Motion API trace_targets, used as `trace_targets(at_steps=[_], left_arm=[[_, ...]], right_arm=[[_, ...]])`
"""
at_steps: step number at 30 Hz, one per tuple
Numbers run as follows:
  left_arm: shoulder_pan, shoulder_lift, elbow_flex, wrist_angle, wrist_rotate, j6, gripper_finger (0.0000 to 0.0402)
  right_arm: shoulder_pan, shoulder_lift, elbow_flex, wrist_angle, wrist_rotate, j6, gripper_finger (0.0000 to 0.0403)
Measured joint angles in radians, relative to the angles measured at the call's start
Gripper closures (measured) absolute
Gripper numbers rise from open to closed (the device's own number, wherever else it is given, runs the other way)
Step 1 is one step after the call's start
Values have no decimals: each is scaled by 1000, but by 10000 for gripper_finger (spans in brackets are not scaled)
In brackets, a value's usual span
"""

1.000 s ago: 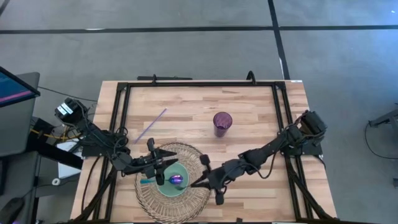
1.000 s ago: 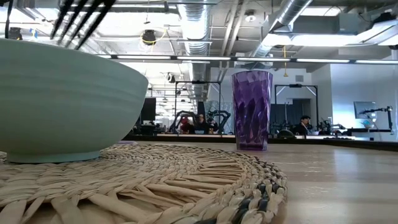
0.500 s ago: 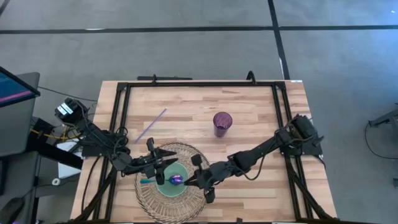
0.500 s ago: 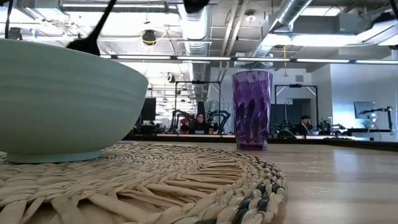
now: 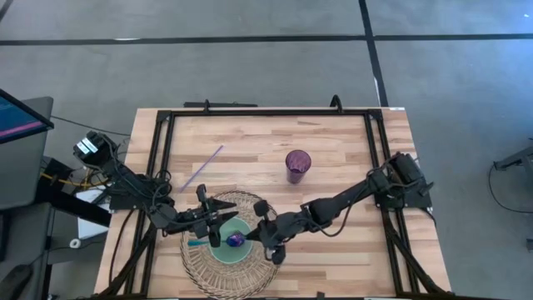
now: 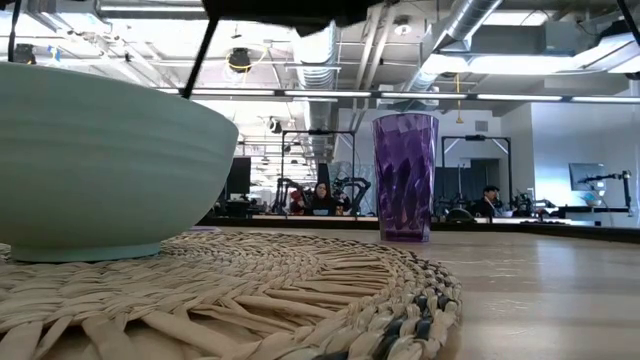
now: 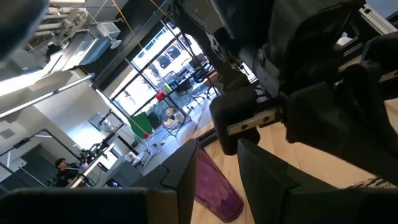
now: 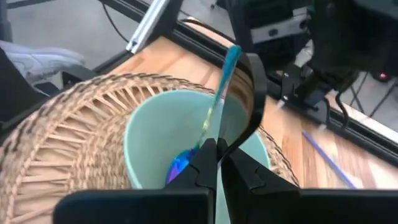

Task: Pick & Place Utensil
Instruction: Put the black fork into the green bowl on the brown mat

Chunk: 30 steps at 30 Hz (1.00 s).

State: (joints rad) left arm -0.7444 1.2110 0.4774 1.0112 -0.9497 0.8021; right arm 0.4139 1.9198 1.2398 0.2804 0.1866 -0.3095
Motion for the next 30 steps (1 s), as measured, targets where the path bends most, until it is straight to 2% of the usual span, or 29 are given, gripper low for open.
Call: trace_targets(at_steps=[6,12,19,30], left_arm=[[0,0,0,0,0,0,285],[0,0,0,0,0,0,286],[0,0,0,0,-4,-22,286],[0,0,0,0,-8,-30,286]], right_arm=[[4,0,0,-4,-3,-79,398],[-5,19,0,7,-6,-3,397],[1,82,0,82,2,-91,396],[4,83,-1,84,-3,-37,396]])
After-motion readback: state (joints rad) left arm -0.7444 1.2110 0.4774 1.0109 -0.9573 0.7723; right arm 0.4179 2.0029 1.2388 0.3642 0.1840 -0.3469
